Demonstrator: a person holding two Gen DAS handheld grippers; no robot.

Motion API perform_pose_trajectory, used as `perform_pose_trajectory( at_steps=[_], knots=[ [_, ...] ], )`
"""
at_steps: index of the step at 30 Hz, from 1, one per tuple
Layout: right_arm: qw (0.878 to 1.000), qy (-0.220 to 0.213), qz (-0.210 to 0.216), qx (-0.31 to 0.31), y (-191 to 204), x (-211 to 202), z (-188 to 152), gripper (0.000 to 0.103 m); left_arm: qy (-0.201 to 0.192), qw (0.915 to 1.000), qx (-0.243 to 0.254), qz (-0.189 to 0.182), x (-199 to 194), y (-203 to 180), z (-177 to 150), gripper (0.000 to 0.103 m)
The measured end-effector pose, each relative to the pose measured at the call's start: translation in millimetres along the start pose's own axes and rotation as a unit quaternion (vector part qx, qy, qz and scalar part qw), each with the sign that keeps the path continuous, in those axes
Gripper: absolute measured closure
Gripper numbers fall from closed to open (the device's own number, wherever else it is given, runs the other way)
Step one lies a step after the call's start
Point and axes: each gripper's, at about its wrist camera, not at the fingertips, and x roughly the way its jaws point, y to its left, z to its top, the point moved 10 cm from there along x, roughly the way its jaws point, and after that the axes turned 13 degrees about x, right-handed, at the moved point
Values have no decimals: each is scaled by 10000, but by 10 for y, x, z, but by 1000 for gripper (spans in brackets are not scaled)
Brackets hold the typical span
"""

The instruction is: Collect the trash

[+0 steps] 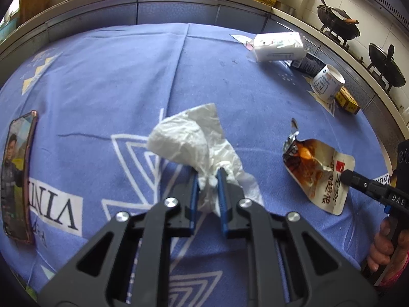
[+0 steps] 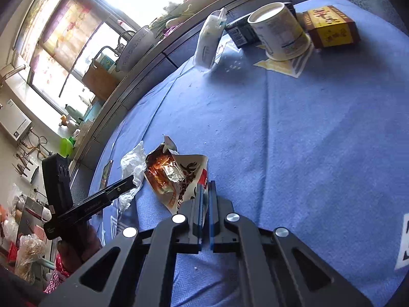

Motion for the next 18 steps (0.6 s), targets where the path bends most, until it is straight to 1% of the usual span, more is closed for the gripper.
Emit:
perform_pose_trajectory(
  at_steps=[5,8,12,16,18],
  knots=[
    [9997,-194,-55,126,-132,-214,30,100,-74,9997,109,-223,-51,-188,43,90],
    [9994,-243,-90,214,-215,-282,37,100,-140,9986,343,-365,-79,-409,100,90],
    [9989,-344,-126,288,-312,-406,34,100,-88,9965,642,-528,-32,-691,113,90],
    [9985,-276,-123,445,-412,-466,-33,100,141,9956,805,-450,104,-818,23,90],
    [9981,-206,-64,584,-460,-475,-86,100,123,9961,778,-394,114,-817,2,88]
  ],
)
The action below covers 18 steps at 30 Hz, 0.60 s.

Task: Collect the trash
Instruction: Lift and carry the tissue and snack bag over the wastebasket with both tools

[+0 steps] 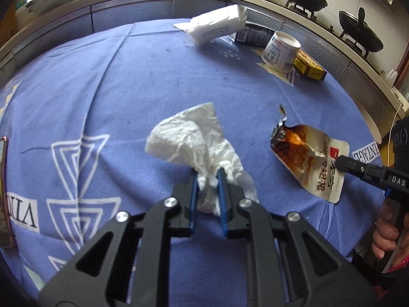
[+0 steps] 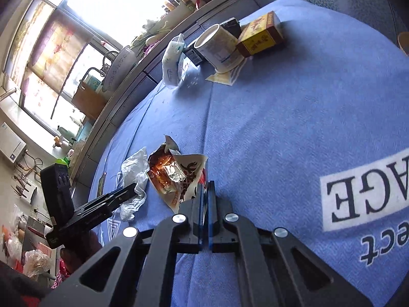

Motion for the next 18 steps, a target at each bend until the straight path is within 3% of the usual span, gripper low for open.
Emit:
perform_pose_trajectory(
  at_steps=[3,9,13,16,18],
  knots=[
    [10000,-11,18,89,-50,-2,-38,96,12,10000,-19,19,-2,13,-4,82],
    [9999,-144,-33,-14,-13,-2,-28,90,29,9999,42,108,-9,11,-13,80],
    [9997,-176,7,-159,82,-1,-57,71,1,9999,5,131,-21,21,-27,79],
    [9985,-356,-200,-361,144,-34,-30,54,-33,9999,-6,142,-30,20,-36,79],
    [9975,-472,-291,-443,146,-59,2,54,-50,9999,-15,127,-36,23,-41,79]
  ],
)
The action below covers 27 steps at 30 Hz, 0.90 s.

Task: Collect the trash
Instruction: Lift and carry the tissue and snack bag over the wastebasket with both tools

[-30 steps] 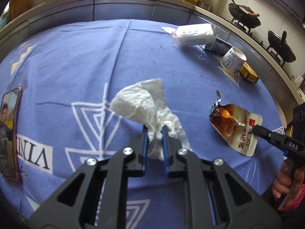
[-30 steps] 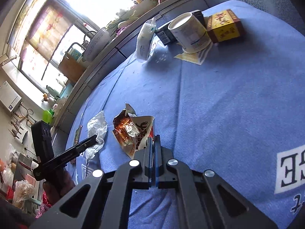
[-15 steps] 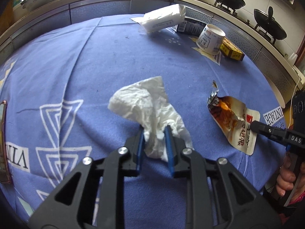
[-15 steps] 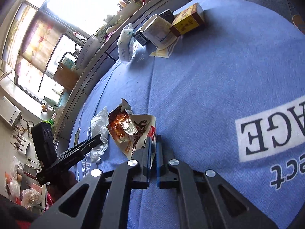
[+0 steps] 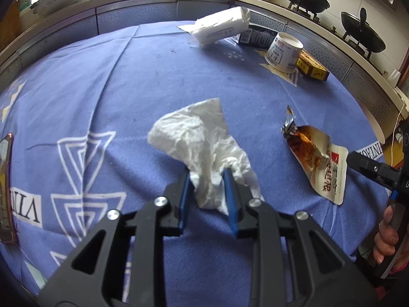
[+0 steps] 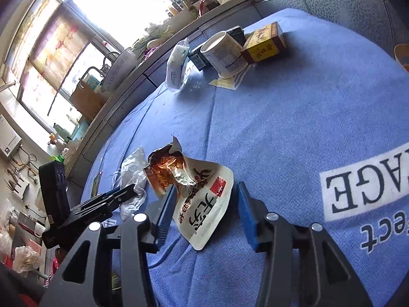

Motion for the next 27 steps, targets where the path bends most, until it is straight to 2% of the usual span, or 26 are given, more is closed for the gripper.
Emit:
perform_pose_trajectory(
  at_steps=[6,10,12,13,14,17,22,27],
  knots=[
    [10000,60,-72,-21,-35,41,1,54,-31,10000,-27,-62,-15,9,-11,79],
    [9993,322,44,-189,108,155,-84,54,-44,10000,-37,-58,-17,8,-11,79],
    [9982,528,85,-261,182,238,-148,66,-46,10000,-59,-56,-17,9,-9,79],
    [9973,666,144,-269,221,285,-193,80,-47,10000,-70,-47,-15,10,-7,79],
    [9968,725,177,-302,255,310,-225,88,-41,10000,-70,-38,-15,9,-5,79],
    [9964,645,323,-442,360,248,-236,93,23,9999,-98,-138,-11,0,-6,89],
    [9980,294,488,-291,297,0,-49,93,12,9992,-158,-376,-57,-93,98,90],
    [9986,-184,483,55,-31,-317,252,93,-32,9983,181,-562,-73,-469,404,90]
  ],
)
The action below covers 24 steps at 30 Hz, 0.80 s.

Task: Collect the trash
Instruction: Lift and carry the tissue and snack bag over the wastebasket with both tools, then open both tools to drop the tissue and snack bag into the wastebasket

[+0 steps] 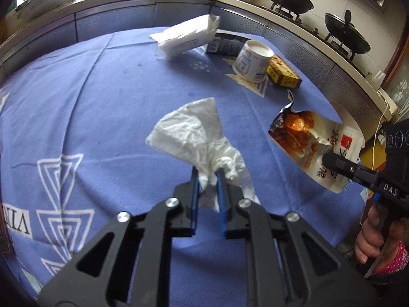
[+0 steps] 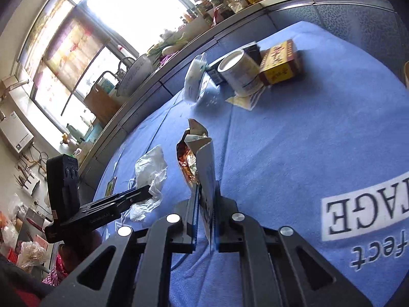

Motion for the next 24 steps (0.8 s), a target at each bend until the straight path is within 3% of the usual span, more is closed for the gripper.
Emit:
perform_pose_trajectory(
  at_steps=[7,15,21,24],
  knots=[
    [9931,-1038,-323,445,-694,-730,539,93,102,9945,857,-598,328,-987,692,90],
    [9620,-2144,-1414,929,-1766,-1741,1143,93,117,9706,1920,-1447,853,-2506,1526,90],
    [9357,-2356,-2449,949,-2492,-2056,1486,93,438,9574,2141,-1888,1401,-3371,1869,90],
    [9313,-2292,-2624,1062,-2807,-2060,1592,93,687,9527,2151,-2033,1685,-3675,1871,90]
  ],
)
